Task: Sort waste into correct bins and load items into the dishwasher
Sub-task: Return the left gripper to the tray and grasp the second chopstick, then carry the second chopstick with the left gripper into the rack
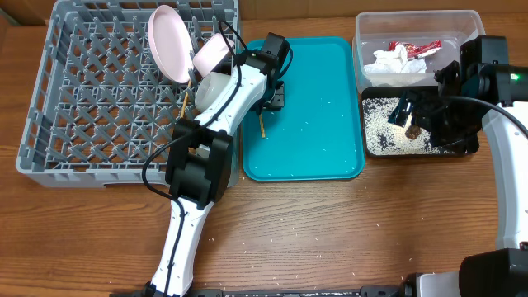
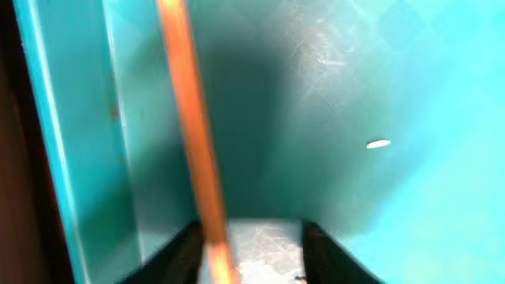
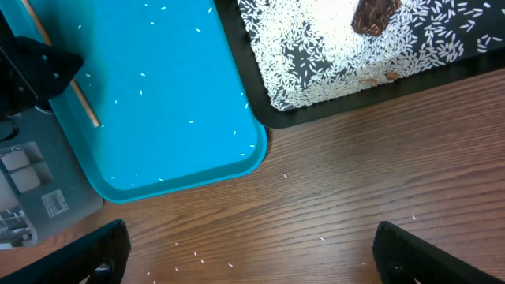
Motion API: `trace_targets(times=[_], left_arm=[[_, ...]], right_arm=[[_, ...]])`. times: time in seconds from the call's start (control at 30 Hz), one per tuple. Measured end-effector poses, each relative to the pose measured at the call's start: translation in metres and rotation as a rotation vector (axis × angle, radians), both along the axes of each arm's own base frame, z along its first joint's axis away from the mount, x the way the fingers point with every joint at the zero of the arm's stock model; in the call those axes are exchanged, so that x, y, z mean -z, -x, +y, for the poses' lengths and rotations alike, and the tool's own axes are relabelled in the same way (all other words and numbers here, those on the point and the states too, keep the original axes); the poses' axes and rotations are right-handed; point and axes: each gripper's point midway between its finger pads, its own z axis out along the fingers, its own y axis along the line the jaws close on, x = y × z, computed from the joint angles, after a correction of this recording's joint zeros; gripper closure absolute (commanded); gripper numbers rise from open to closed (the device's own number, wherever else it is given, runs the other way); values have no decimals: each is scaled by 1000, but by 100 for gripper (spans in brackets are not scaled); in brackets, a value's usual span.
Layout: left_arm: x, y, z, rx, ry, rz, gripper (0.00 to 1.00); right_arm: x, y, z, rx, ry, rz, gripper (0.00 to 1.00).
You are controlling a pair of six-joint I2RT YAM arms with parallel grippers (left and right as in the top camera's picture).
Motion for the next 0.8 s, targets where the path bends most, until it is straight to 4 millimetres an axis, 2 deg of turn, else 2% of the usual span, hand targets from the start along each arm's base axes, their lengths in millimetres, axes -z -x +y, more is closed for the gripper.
trace_targets(times=[0.03, 0.23, 0.4, 0.47, 0.53, 0.6, 0.67, 0.7, 0.77, 0.8], left_arm=[[0, 1, 0, 1, 1, 3, 96], [-3, 5, -1, 12, 4, 21, 96], [-9, 22, 2, 39, -26, 101, 96], [-18, 27, 3, 49, -33, 124, 96], [-44, 23, 1, 64, -20, 91, 96], [-96, 25, 4, 86, -1, 28, 96], [-152, 34, 16, 101, 17, -42, 96], [-191, 45, 28, 107, 20, -89, 96], [-239, 62, 56, 83, 5, -149, 96], [-253, 68, 73, 63, -7, -164, 96]], right_arm=[[0, 0, 0, 0, 0, 0, 0], [0, 0, 0, 0, 0, 0, 0], [0, 0, 0, 0, 0, 0, 0], [0, 0, 0, 0, 0, 0, 0], [0, 0, 0, 0, 0, 0, 0], [0, 0, 0, 0, 0, 0, 0], [0, 0, 0, 0, 0, -1, 0], [0, 0, 0, 0, 0, 0, 0], [0, 0, 0, 0, 0, 0, 0], [0, 0, 0, 0, 0, 1, 0]])
